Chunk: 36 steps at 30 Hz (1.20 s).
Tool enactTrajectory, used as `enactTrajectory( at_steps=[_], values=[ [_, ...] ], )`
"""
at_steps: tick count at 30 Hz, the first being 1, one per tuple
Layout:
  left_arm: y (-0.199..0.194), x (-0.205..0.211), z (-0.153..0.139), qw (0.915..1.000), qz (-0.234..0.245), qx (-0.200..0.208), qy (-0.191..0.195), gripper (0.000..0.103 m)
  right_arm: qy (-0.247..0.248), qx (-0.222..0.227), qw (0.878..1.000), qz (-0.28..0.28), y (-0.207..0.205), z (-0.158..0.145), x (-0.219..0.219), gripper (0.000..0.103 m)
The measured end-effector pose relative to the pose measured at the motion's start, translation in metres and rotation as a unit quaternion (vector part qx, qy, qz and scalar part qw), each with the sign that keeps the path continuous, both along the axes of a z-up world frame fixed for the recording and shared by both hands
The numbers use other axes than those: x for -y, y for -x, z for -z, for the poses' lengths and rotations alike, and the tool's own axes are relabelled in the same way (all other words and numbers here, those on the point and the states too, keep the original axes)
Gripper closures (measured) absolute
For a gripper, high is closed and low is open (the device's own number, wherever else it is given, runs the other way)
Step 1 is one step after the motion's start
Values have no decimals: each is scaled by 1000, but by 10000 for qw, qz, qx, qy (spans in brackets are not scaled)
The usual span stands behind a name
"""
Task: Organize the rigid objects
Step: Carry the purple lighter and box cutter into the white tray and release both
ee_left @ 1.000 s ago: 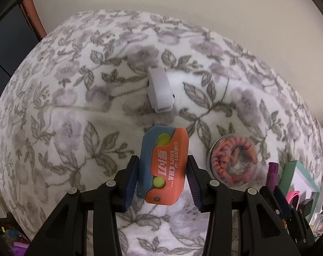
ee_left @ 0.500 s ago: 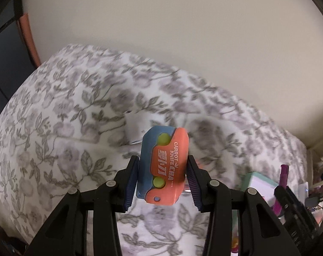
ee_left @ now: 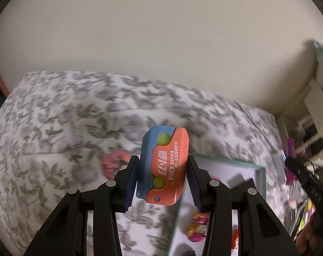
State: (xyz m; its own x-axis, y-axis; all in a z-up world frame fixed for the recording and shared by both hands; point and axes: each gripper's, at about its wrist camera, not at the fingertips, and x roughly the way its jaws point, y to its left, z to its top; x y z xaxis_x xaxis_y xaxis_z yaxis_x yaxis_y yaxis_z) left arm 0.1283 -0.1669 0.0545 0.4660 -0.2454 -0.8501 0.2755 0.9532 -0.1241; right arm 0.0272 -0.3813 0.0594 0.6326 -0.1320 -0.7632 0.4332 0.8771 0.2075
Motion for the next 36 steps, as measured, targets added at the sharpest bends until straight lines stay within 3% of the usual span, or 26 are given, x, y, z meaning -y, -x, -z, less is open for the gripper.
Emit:
enactTrajectory(
  at_steps=[8,14,22,36],
  values=[
    [22,58,29,9970,681,-156,-326,57,-114,-254,9995,119,14,20,36,82],
    [28,79,59,9934,847,-263,-725,57,-337,-726,9967,150,9,59,47,82],
    [22,80,90,9903,822,-525,-993,57,-491,-1173,9918,107,2,97,49,82],
    [25,86,108,9860,939,-638,-1221,57,-516,-1447,9881,96,-4,117,47,82]
  ],
)
